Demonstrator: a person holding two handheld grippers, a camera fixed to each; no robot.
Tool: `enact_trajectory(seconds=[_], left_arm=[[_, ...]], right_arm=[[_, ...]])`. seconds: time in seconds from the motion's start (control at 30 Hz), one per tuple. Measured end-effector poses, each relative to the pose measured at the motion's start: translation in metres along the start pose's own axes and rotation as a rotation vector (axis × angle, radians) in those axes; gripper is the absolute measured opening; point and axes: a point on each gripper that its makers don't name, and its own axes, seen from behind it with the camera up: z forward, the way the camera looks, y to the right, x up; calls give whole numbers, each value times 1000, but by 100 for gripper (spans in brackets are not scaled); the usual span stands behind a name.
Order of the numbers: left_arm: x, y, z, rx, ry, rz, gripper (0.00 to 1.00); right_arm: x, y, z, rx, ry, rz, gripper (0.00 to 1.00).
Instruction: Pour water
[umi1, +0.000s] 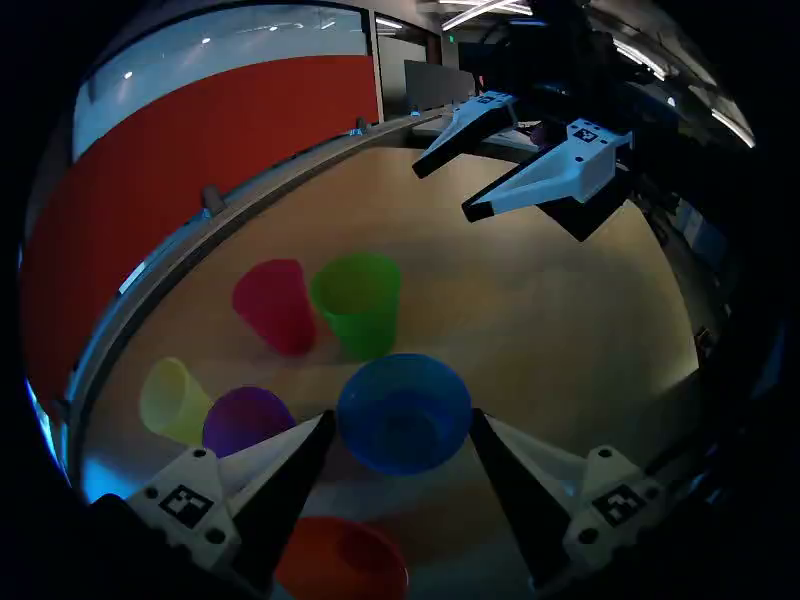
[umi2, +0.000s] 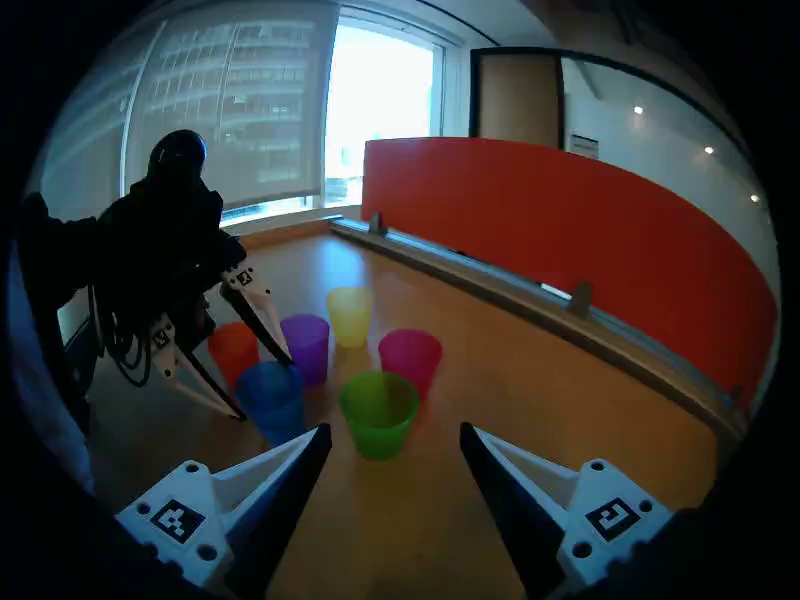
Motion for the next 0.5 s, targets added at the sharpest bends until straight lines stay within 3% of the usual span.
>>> enact_trajectory(seconds=[0.3, 0.5], left_arm=[[3, 0, 6, 14, 9, 0, 99], [2, -1, 7, 24, 13, 2, 90]], right_arm=[[-1, 2, -2, -5, 0, -1, 100], [-1, 3, -4, -8, 2, 2, 100]])
